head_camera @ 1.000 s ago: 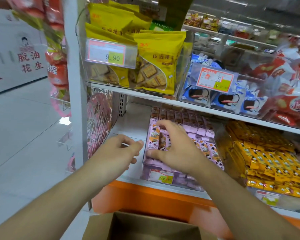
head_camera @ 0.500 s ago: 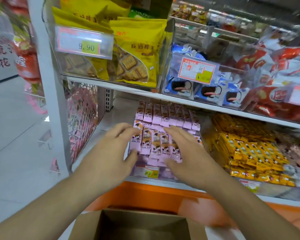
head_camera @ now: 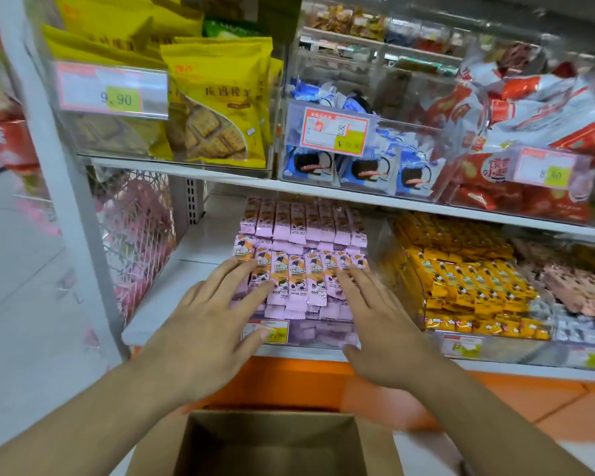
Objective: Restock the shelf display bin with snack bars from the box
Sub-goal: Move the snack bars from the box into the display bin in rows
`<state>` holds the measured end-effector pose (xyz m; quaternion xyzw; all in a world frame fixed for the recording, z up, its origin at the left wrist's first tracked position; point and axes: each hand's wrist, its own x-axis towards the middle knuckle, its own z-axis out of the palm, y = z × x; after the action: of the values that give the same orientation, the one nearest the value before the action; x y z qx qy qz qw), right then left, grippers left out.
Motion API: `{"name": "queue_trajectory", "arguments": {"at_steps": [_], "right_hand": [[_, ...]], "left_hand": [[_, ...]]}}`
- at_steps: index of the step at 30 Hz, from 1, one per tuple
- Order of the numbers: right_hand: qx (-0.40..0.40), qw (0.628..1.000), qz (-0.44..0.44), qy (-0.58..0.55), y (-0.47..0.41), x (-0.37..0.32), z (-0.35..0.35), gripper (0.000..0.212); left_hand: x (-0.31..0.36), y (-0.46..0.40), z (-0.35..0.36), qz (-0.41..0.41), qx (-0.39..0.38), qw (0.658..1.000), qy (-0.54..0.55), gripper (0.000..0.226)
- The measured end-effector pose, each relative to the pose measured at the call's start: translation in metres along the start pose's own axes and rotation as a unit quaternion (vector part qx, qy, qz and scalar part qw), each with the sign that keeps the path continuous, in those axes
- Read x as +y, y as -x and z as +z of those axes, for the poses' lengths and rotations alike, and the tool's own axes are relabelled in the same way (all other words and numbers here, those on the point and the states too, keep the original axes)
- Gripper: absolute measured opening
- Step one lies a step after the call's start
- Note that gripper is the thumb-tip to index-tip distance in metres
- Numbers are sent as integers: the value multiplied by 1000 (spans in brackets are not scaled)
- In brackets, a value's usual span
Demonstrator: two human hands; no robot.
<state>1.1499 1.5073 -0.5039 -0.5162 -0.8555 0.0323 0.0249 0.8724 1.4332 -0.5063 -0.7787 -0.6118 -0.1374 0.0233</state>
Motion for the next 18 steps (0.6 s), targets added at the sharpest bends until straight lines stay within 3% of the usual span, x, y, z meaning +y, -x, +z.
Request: {"name": "queue_trajectory", "arguments": {"at_steps": [5, 11, 18], "right_hand": [[16, 1000, 2, 4, 0, -6, -4, 111], [-12, 996, -89, 23, 1, -24, -9, 115], [-2, 996, -82, 28, -6, -24, -4, 115]], "left_hand": [[2, -1, 0, -2, 5, 1000, -21, 69], [7, -2, 0, 5, -3, 998, -66, 66], [5, -3, 6, 2, -36, 994, -103, 65]]}}
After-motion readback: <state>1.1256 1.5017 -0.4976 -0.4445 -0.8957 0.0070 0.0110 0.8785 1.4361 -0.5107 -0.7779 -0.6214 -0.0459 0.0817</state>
